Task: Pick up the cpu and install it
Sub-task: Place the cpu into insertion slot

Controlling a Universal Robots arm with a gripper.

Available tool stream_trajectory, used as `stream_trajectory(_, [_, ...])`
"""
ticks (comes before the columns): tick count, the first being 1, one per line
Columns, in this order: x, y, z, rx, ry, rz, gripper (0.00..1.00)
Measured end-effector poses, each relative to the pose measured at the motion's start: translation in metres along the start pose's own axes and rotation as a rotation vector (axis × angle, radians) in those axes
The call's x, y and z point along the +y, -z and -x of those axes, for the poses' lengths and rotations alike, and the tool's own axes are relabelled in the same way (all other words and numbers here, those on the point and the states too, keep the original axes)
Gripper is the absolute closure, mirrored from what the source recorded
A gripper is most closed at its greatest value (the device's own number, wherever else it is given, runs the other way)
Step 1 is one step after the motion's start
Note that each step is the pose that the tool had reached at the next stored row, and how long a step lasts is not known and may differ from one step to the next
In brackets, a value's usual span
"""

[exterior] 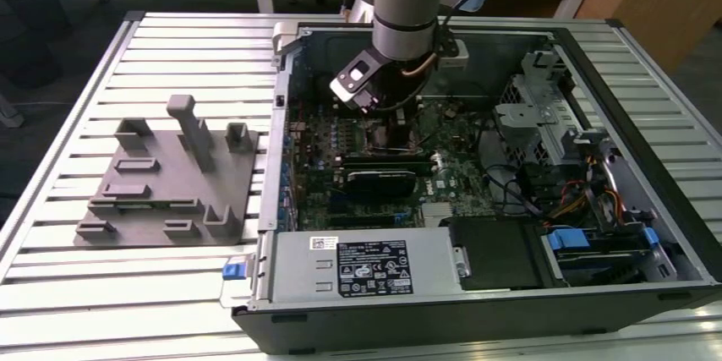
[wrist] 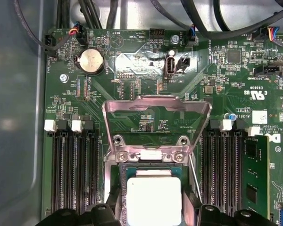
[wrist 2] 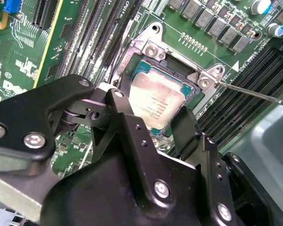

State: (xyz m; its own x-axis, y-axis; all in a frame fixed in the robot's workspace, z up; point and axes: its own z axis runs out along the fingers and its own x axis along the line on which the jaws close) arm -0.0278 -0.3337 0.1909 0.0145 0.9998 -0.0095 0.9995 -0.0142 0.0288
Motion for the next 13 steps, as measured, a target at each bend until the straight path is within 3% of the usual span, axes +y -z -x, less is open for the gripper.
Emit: stream_trajectory(13, [-0.0015,0.0017,-0.0012,0.0049,0.0,-0.0002,0.38])
